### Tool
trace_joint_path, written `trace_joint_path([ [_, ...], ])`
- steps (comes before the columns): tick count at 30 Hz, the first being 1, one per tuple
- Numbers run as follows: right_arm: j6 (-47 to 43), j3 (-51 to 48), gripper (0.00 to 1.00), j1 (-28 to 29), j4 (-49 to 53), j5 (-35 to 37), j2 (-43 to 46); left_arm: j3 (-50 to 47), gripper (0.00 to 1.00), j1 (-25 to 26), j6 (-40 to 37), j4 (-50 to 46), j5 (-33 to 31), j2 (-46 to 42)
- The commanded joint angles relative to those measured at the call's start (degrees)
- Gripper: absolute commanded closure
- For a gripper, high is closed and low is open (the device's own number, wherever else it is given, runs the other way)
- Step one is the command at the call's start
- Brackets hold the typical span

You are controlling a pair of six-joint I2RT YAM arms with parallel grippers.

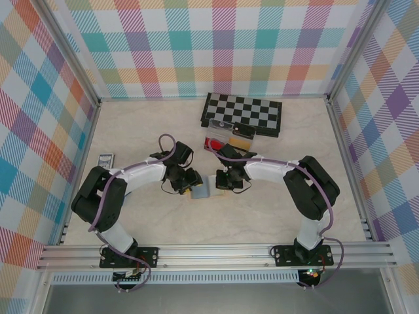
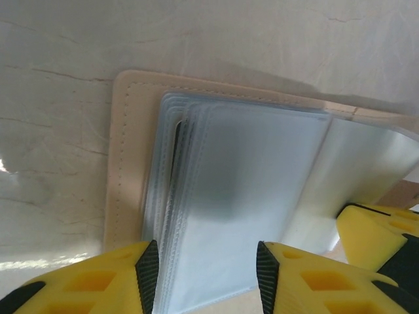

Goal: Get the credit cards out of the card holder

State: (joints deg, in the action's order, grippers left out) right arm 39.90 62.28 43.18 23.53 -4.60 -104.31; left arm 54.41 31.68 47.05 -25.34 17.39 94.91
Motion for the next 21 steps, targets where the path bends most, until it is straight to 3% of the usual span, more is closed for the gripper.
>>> trace_joint_path([
  [1,0.37,0.48,0.98,-0.11,2.60,-0.58,-1.76,-0.01,0.58,-0.04,-0.38,1.16,2.07,0.81],
  [9,0.61,0.14,0.98,-0.11,3.10,-0.50,-2.72,0.38,0.67,-0.04,-1.08,1.64,3.28,1.11],
  [21,0.72,0.30,0.98,-0.11,3.26,-0.50,-3.10,1.05,0.65,-0.11,-2.34,3.54,7.31,2.90],
])
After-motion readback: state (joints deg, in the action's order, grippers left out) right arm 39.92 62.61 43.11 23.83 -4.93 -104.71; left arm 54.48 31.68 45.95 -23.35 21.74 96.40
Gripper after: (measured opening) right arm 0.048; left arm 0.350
